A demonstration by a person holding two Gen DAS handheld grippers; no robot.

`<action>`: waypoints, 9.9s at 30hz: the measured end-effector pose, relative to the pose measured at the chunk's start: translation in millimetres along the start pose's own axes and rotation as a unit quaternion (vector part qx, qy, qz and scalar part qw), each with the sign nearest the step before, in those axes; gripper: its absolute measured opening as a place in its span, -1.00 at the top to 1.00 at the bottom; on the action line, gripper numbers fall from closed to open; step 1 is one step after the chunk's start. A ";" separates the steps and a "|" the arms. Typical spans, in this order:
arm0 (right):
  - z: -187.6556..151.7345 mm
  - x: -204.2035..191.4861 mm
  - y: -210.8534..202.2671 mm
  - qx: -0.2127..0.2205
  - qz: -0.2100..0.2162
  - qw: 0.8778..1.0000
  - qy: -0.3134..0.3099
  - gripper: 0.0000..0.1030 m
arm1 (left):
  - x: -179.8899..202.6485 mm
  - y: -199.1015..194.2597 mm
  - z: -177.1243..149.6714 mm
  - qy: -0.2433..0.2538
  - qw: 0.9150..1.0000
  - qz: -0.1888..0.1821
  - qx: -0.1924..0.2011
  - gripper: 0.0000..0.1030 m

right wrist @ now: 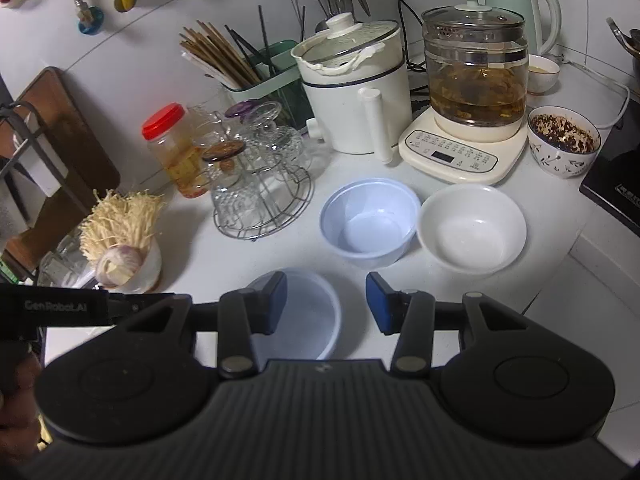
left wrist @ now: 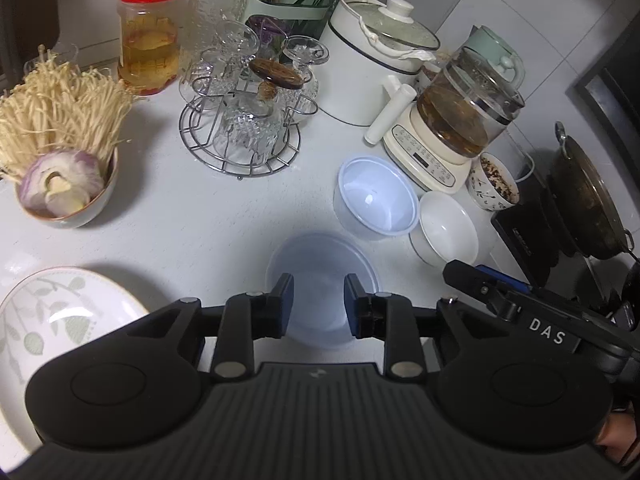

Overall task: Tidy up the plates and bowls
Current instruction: 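Lift the light blue bowl and carry it toward the other light blue bowl, then lower the held light blue bowl into the other light blue bowl, then open both grippers and lift away from the nested bowls, then move both grippers to the white ceramic bowl and grasp its rim, then lift the white ceramic bowl off the counter with both grippers, then lower the white bowl into the light blue bowls and open both grippers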

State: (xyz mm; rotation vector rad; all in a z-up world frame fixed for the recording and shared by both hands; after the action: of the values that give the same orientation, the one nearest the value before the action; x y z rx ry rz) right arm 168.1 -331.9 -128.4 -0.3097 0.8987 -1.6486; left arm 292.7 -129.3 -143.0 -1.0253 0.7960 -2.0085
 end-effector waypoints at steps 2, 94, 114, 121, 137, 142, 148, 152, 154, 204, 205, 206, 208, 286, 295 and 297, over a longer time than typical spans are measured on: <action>6.9 8.4 7.5 -0.003 0.000 1.000 0.000 0.08 | 3.5 10.1 6.8 -0.002 1.000 0.004 0.000 0.38; 12.6 -2.0 78.5 -0.122 0.084 0.987 -0.055 0.57 | -7.3 55.3 12.9 -0.071 0.995 0.041 -0.060 0.68; 3.2 -5.3 87.6 -0.137 0.094 0.985 -0.049 0.53 | -16.8 55.1 4.5 -0.067 0.993 0.069 -0.071 0.66; 18.9 -4.4 68.5 -0.098 0.089 0.990 -0.048 0.29 | -4.7 32.3 18.9 -0.049 0.996 0.063 -0.037 0.66; 62.9 -0.1 8.7 -0.002 0.068 0.996 -0.054 0.29 | 42.0 -11.5 44.3 0.007 0.999 0.032 0.025 0.66; 65.6 1.8 5.2 0.007 0.063 0.996 -0.059 0.29 | 52.7 -11.3 46.2 0.019 0.999 0.027 0.029 0.66; 69.3 13.0 5.0 0.012 0.052 0.997 -0.051 0.29 | 63.3 -3.1 50.8 0.024 0.999 0.021 0.028 0.66; 69.6 22.7 4.4 0.013 0.045 0.998 -0.043 0.29 | 70.9 4.3 53.0 0.029 0.999 0.016 0.023 0.66; 69.5 28.4 5.0 0.012 0.041 0.998 -0.038 0.29 | 75.2 8.4 54.1 0.033 0.999 0.014 0.020 0.66; 61.3 182.0 63.9 -0.048 -0.052 0.992 0.108 -0.16 | 139.4 163.9 75.9 0.069 0.994 -0.010 -0.080 0.11; 60.1 183.0 67.1 -0.054 -0.051 0.991 0.108 -0.16 | 138.6 167.5 75.9 0.067 0.994 -0.010 -0.083 0.11; 58.7 183.7 70.0 -0.059 -0.050 0.991 0.109 -0.16 | 137.8 170.5 75.6 0.064 0.994 -0.011 -0.086 0.11; 56.3 184.7 74.5 -0.066 -0.045 0.991 0.111 -0.16 | 136.0 177.6 74.3 0.059 0.994 -0.014 -0.095 0.11; 78.8 88.3 19.0 -0.029 0.062 0.997 0.046 0.64 | 106.6 65.7 74.3 0.019 0.999 -0.023 -0.038 0.71; 79.2 61.3 20.3 -0.035 0.078 0.996 0.023 0.64 | 85.3 43.3 68.5 -0.002 1.000 -0.011 -0.021 0.71; 76.3 54.7 22.7 -0.043 0.082 0.996 0.018 0.64 | 76.5 38.7 65.2 -0.012 1.000 -0.006 -0.019 0.71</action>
State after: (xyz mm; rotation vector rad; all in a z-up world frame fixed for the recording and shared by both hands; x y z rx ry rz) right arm 216.8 -412.7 -107.3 -0.2583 0.9971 -1.4704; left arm 329.1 -225.4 -110.8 -1.0772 0.8199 -1.9950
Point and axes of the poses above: each gripper's, at about its wrist camera, not at the fingertips, and y roughly the way its jaws point, x to its right, z to its top, the point moved 5 cm from there along y, roughly the way its jaws point, and after that the axes turned 2 degrees about -z, right-handed, at the moved point
